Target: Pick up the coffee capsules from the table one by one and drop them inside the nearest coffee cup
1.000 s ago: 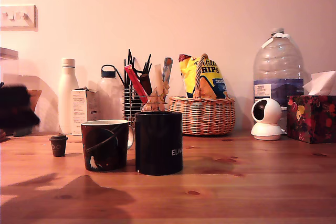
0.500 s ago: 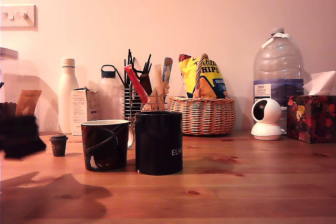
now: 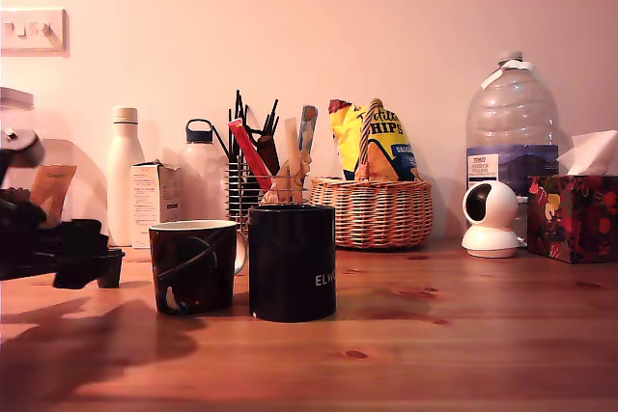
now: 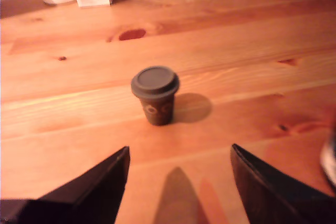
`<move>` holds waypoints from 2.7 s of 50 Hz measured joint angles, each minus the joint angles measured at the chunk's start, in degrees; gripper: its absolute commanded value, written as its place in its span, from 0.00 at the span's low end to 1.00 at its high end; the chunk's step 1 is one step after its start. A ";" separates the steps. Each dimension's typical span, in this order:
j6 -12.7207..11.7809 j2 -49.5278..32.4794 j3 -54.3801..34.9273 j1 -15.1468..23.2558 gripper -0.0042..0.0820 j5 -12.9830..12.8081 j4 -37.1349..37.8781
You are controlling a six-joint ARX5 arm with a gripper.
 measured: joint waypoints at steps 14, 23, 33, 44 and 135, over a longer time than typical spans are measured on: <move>1.11 3.58 6.23 0.85 0.69 1.84 -2.80; 1.95 5.40 9.81 0.87 0.69 2.51 -5.55; 2.08 6.01 13.40 1.16 0.69 2.97 -8.92; 2.73 7.45 16.13 1.64 0.69 3.04 -10.36; 10.80 -14.93 16.87 1.14 0.17 13.20 -37.68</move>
